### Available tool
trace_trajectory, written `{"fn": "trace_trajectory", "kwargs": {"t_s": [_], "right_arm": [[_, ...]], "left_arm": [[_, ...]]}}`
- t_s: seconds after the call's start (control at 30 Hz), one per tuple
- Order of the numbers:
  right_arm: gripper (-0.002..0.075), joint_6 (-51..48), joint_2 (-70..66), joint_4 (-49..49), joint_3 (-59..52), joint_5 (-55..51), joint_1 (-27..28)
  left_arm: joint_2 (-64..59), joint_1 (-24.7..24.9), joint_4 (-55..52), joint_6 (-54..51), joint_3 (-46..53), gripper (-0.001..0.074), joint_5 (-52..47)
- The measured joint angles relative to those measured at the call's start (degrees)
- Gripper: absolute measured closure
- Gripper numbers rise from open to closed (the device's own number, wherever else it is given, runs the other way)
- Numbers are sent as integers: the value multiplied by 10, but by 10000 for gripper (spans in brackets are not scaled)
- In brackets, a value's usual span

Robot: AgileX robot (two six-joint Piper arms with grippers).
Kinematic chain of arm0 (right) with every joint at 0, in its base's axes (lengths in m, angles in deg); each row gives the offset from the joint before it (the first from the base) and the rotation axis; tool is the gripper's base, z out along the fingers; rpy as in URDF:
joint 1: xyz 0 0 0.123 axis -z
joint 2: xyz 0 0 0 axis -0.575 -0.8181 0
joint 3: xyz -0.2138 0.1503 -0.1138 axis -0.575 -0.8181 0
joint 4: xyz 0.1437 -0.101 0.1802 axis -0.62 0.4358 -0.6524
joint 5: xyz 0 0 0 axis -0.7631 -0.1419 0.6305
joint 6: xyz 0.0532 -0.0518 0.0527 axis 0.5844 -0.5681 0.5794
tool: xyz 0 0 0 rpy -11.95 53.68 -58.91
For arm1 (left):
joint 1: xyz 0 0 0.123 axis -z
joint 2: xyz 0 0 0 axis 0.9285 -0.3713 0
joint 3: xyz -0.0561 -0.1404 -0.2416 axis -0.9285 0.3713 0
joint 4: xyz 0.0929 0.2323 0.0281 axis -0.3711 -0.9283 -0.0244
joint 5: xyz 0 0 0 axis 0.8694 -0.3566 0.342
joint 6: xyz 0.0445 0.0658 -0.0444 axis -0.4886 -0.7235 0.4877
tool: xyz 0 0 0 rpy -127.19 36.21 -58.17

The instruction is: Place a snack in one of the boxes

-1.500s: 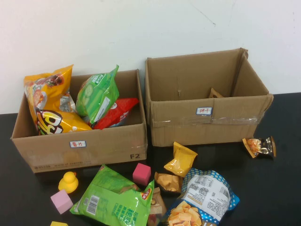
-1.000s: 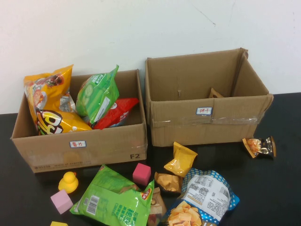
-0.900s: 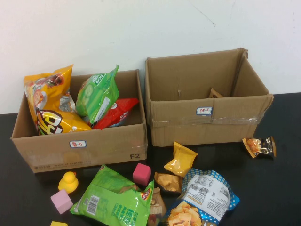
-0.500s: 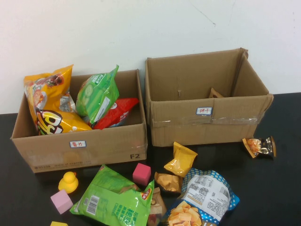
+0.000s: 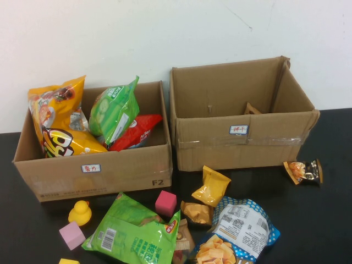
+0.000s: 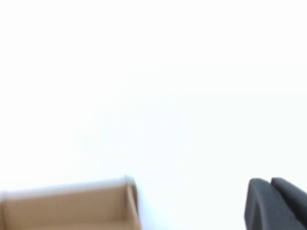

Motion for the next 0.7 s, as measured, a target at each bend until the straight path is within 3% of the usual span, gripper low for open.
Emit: {"fn": "trace_trajectory", "kwargs": {"t_s": [0.17, 0.4, 0.6, 0.7], "right_arm": [[727, 30, 0, 0, 0, 98, 0], [727, 4, 0, 0, 0, 142, 0], [727, -9, 0, 20, 62, 27, 0], [727, -15, -1, 62, 127, -96, 0]], "left_arm": [[0, 0, 5, 25, 0, 737, 39], [0, 0, 18, 102, 0, 737, 72], [1, 0, 20, 187, -3, 737, 128], [1, 0, 14, 180, -45, 737, 51]]}}
